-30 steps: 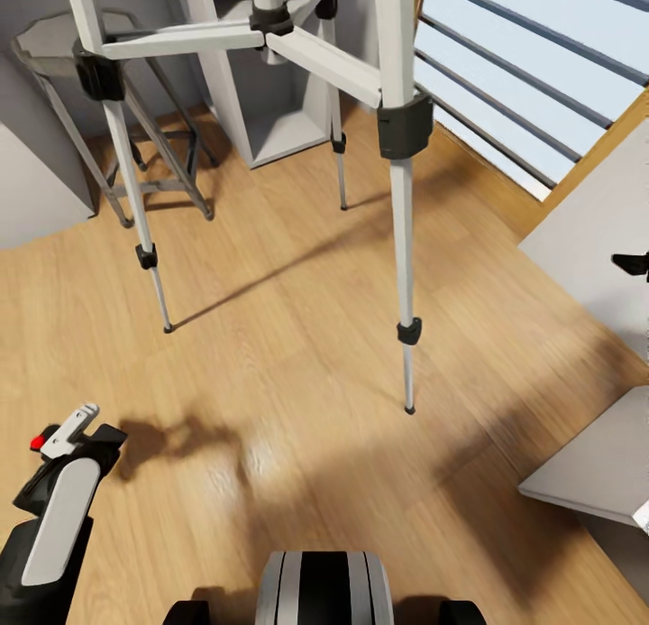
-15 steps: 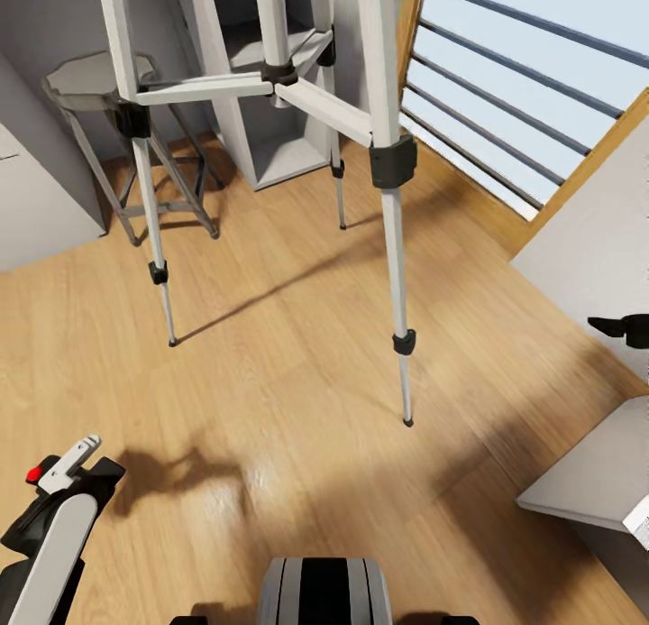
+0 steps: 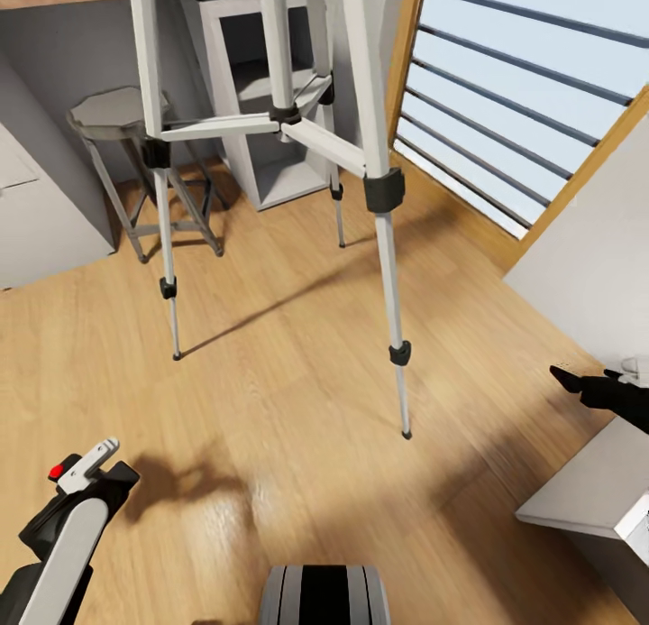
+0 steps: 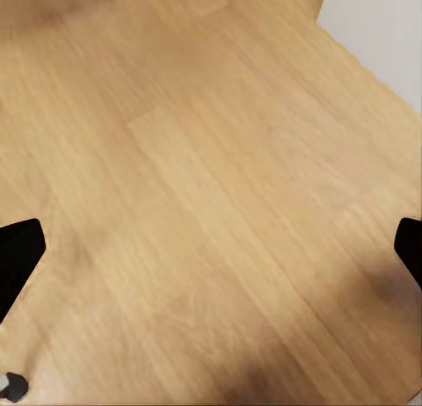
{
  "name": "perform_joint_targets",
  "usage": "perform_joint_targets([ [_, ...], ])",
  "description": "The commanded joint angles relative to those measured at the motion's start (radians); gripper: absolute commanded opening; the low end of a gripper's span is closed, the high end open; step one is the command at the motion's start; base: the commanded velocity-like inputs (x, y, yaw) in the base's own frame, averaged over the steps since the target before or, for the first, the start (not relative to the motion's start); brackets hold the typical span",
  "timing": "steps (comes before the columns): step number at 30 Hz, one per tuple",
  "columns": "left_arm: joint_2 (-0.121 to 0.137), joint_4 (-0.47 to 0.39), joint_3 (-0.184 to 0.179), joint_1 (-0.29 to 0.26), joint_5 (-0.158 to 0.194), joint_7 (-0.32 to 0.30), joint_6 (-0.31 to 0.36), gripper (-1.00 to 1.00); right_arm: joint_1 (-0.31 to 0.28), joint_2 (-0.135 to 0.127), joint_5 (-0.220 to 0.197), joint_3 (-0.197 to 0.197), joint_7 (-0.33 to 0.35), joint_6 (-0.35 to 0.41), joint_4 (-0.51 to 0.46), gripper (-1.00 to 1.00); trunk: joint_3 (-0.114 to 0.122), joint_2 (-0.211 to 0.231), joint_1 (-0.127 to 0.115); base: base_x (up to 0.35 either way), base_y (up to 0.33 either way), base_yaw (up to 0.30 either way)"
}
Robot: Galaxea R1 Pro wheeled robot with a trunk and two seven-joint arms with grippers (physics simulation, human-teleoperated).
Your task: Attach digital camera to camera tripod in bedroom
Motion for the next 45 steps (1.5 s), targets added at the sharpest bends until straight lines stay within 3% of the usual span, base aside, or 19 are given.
perform_joint_targets([
  [1, 0.000, -0.001, -0.001, 0.000, 0.001, 0.006, 0.014, -1.00, 0.003, 0.015, 0.006, -0.005, 0.009, -0.002, -0.001, 1.00, 0.004, 0.000, -0.001, 0.000, 0.000, -0.005],
  [4, 0.001, -0.001, -0.003, 0.000, 0.001, 0.006, 0.022, -1.00, 0.020, 0.044, 0.007, -0.010, 0.009, -0.012, -0.001, 1.00, 0.017, 0.001, -0.002, 0.000, 0.000, -0.027],
  [7, 0.002, -0.001, -0.005, 0.000, 0.001, 0.005, 0.030, -1.00, 0.031, 0.056, 0.008, -0.009, 0.009, -0.016, -0.001, 1.00, 0.031, 0.001, -0.003, 0.000, 0.000, -0.052],
  [18, 0.005, -0.001, -0.033, 0.000, 0.000, 0.006, 0.050, -1.00, 0.056, 0.108, 0.012, 0.038, 0.008, -0.024, -0.001, 1.00, 0.088, 0.004, -0.008, 0.000, 0.000, -0.095],
  [28, 0.017, -0.001, -0.042, 0.000, 0.000, 0.004, 0.052, -1.00, 0.059, 0.118, 0.012, 0.049, 0.007, -0.022, -0.001, 1.00, 0.141, 0.006, -0.013, 0.000, 0.000, -0.134],
  [34, 0.020, -0.001, -0.042, 0.000, -0.002, 0.005, 0.051, -1.00, 0.060, 0.119, 0.014, 0.083, 0.006, -0.023, -0.001, 1.00, 0.173, 0.008, -0.015, 0.000, 0.000, -0.143],
  [35, 0.020, -0.001, -0.042, 0.000, -0.002, 0.004, 0.051, -1.00, 0.073, 0.119, 0.014, 0.107, 0.008, -0.027, -0.001, 1.00, 0.177, 0.008, -0.016, 0.000, 0.000, -0.024],
  [45, 0.034, -0.001, -0.042, 0.002, -0.001, -0.001, 0.059, -1.00, 0.084, 0.118, 0.014, 0.131, 0.008, -0.029, -0.001, 1.00, 0.217, 0.010, -0.020, 0.000, 0.000, -0.007],
])
